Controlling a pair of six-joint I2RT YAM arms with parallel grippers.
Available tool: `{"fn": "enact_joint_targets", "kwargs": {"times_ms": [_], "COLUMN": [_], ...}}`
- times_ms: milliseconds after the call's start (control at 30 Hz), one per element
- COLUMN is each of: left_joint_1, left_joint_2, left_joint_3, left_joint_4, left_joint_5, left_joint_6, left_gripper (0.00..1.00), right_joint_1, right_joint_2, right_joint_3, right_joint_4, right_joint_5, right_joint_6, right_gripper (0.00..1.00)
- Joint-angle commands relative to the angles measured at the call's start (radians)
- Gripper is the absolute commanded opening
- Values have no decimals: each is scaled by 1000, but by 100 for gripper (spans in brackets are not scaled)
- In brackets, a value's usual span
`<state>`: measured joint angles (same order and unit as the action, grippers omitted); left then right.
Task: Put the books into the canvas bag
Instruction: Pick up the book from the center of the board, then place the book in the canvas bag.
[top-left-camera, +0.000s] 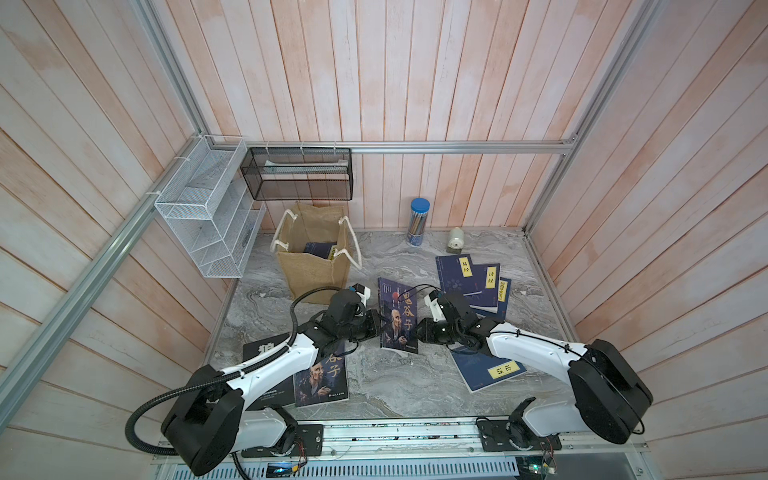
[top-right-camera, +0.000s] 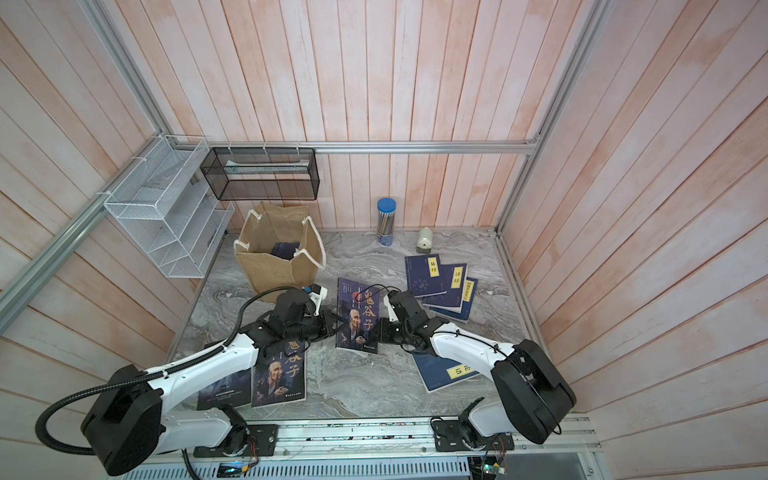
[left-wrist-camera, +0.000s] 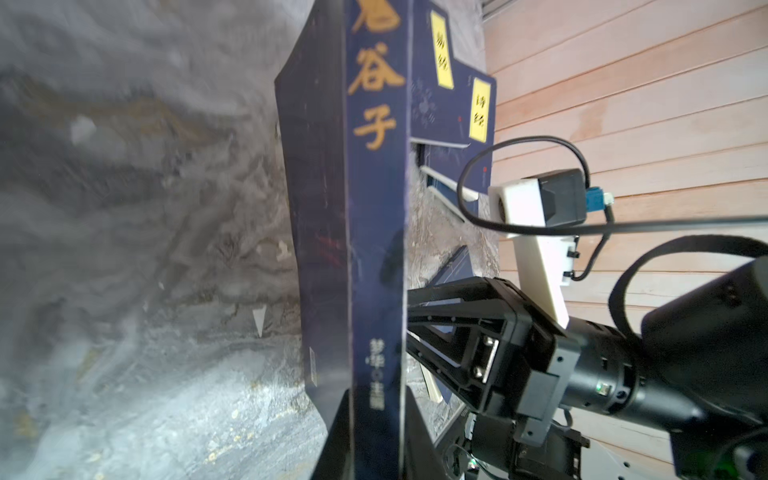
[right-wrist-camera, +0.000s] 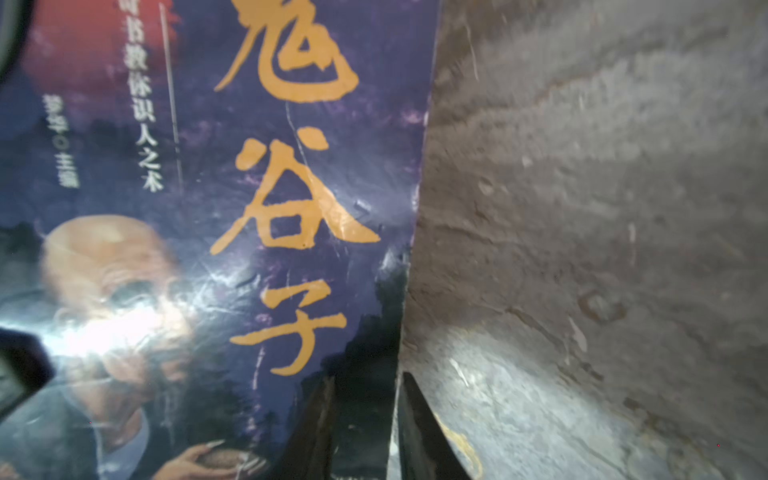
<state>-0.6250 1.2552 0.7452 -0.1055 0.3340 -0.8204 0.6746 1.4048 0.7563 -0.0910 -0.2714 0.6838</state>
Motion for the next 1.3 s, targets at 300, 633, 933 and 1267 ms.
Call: {"fn": "enact_joint_targets", "kwargs": {"times_ms": [300, 633, 933, 1267], "left_joint_1": [63, 62, 61, 66], "left_joint_2": [-368, -595, -641, -478], "left_joint_3": [131, 149, 299, 491], "left_joint_4": [-285, -388, -463, -469], "left_joint_5": [-382, -649, -806, -837], "left_joint_6": [391, 456, 573, 711], "left_gripper": [0, 0, 0, 0], "right_joint_1": [5, 20, 54, 72], "right_joint_2": [154, 449, 708, 910], "right_joint_3": [475, 905, 1255, 1509], "right_joint_4": [-78, -94, -122, -201], "right_joint_5": [89, 48, -11, -48], "right_joint_6": [-99, -102, -78, -44], "right_gripper": [34, 39, 44, 42]}}
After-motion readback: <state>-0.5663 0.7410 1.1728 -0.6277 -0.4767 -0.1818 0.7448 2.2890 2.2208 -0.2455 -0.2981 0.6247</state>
